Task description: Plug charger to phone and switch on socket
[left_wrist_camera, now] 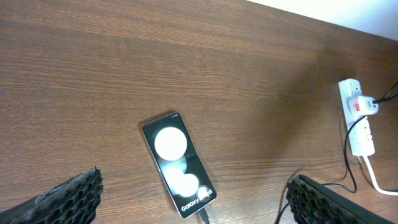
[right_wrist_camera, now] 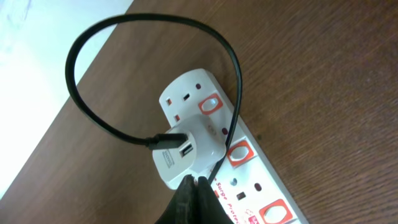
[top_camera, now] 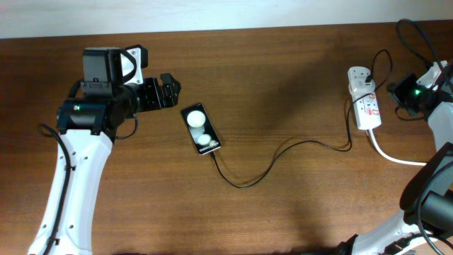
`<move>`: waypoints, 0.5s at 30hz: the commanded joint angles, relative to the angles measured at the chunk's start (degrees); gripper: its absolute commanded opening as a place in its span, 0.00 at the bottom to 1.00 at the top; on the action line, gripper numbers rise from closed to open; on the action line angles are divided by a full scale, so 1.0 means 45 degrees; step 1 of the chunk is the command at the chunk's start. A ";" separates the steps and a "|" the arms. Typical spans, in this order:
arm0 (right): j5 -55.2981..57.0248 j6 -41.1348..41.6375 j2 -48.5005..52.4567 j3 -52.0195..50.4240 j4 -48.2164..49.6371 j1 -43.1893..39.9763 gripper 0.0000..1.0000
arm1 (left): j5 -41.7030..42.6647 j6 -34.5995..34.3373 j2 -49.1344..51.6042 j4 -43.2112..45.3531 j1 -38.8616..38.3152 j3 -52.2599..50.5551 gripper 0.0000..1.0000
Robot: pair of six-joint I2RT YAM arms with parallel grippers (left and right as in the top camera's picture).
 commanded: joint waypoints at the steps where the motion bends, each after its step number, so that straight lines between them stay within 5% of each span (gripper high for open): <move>1: 0.0219 0.0015 0.0364 0.0175 0.0170 0.0058 0.04 | 0.0092 0.0063 -0.0243 0.0024 0.0058 0.0078 0.99; 15: 0.0228 -0.0029 0.2409 0.0170 0.1899 0.0398 0.04 | 0.0092 0.0063 -0.0243 0.0024 0.0058 0.0078 0.99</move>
